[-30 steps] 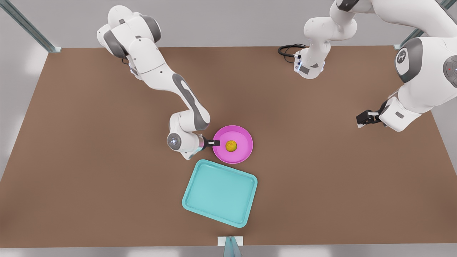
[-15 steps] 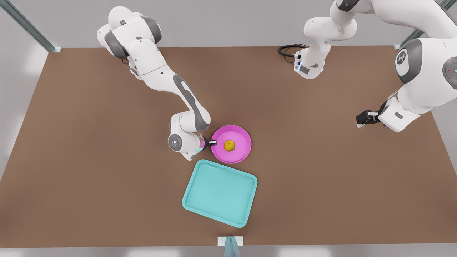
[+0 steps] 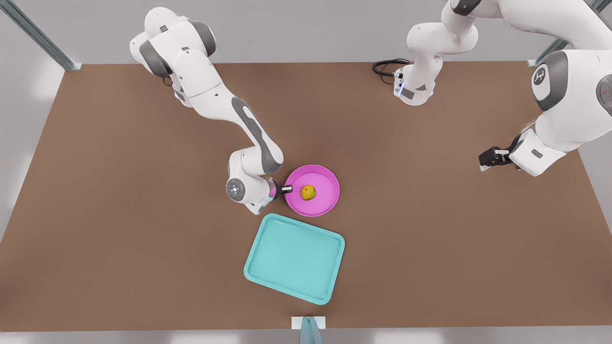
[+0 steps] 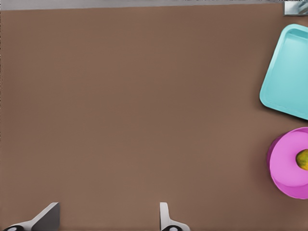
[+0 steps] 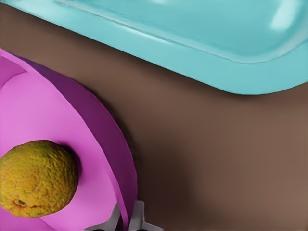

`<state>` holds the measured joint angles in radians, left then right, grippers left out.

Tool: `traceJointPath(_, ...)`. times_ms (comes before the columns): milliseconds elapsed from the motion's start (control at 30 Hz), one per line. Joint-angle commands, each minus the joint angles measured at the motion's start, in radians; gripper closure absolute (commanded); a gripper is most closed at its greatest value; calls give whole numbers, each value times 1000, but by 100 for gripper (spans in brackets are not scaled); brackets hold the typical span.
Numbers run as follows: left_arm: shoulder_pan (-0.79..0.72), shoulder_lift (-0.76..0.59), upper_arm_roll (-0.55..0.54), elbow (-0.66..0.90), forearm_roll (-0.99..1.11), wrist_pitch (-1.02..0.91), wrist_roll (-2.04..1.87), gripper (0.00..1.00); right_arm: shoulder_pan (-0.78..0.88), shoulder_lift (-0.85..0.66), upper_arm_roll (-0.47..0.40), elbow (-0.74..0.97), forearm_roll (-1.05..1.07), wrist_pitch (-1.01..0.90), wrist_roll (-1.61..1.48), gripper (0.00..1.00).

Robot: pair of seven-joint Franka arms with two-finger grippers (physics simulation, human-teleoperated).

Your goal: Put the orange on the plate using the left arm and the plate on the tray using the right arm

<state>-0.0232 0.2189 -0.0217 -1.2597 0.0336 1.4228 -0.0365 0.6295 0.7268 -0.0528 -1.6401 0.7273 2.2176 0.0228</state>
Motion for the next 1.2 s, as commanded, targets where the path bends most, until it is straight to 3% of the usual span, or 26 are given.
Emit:
traceJointPath(0, 3, -1, 11, 2, 0, 5, 6, 0, -4, -3, -1, 14, 1, -45, -11, 79)
traceJointPath(400, 3, 8, 9, -4, 0, 5, 3, 0, -129, 14, -4, 209, 29, -131, 3, 79)
traceJointPath(767, 0, 7, 9, -6, 0, 2, 0, 0, -247, 183, -5, 453, 81, -107, 19, 79)
traceJointPath(1033, 0, 8, 9, -6, 0, 1, 0, 0, -272, 260, -5, 537, 81, -105, 17, 79)
traceJointPath(1067, 0, 7, 9, -4, 0, 1, 0, 0, -271, 258, -5, 536, 80, -104, 16, 0)
traceJointPath(1167, -1, 7, 9, -4, 0, -1, 0, 0, -263, 246, -4, 531, 81, -122, 17, 0)
